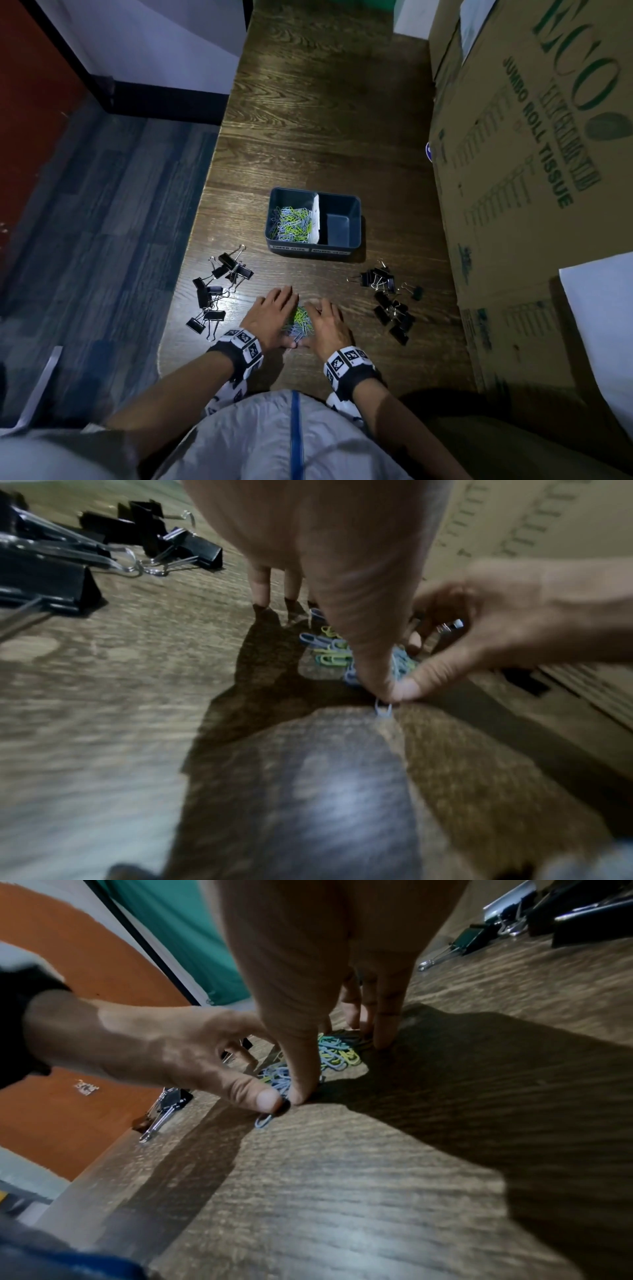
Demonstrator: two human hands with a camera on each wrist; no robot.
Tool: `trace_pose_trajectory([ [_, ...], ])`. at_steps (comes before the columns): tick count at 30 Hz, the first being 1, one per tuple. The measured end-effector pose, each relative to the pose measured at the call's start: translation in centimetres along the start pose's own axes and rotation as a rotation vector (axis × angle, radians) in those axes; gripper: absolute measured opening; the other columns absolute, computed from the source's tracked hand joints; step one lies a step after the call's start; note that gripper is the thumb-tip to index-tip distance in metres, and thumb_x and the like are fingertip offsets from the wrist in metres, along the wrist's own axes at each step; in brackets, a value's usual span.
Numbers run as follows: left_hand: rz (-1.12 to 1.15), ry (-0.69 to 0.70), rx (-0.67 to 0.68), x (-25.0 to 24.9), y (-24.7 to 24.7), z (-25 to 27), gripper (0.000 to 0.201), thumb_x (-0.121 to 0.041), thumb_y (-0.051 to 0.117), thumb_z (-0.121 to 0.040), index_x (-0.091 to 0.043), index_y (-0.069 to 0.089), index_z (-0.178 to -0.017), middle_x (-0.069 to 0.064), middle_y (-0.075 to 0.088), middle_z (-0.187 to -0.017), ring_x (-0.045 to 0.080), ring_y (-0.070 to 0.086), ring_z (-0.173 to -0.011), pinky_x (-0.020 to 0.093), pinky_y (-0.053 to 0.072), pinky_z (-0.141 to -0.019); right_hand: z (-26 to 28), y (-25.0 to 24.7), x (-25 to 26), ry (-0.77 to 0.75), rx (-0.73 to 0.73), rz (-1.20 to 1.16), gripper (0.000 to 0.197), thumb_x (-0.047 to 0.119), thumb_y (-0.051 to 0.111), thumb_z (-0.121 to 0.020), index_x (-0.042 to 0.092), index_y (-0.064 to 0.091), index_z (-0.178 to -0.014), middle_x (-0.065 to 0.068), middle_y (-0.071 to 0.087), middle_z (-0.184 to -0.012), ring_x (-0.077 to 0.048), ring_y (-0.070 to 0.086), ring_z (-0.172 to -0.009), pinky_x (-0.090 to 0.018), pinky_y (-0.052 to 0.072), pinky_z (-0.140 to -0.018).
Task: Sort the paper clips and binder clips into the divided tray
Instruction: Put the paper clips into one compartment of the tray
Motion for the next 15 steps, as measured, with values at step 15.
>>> trace_pose_trajectory([
  [15, 0.361, -0.093, -0.163, 0.7, -0.8, 0.6, 0.025, -0.021, 0.065, -0.086, -0.018, 0.062, -0.111, 0.001, 0.055, -0.106, 0.020, 0.060, -0.088, 0.023, 0.044, -0.075, -0.9, -2.4, 0.4, 0.044, 0.037, -0.070, 0.036, 0.002, 0.054, -0.092, 0.019, 0.066, -0.121, -0.009, 0.066, -0.120, -0.030, 0.063, -0.106, -0.035, 0.051, -0.091],
])
Point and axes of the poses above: each hand's wrist, its own z-axis away from the middle knuckle, its own y-axis out of the palm, x = y × z, the point moved 4 cm from there along -z, towards the middle knuckle
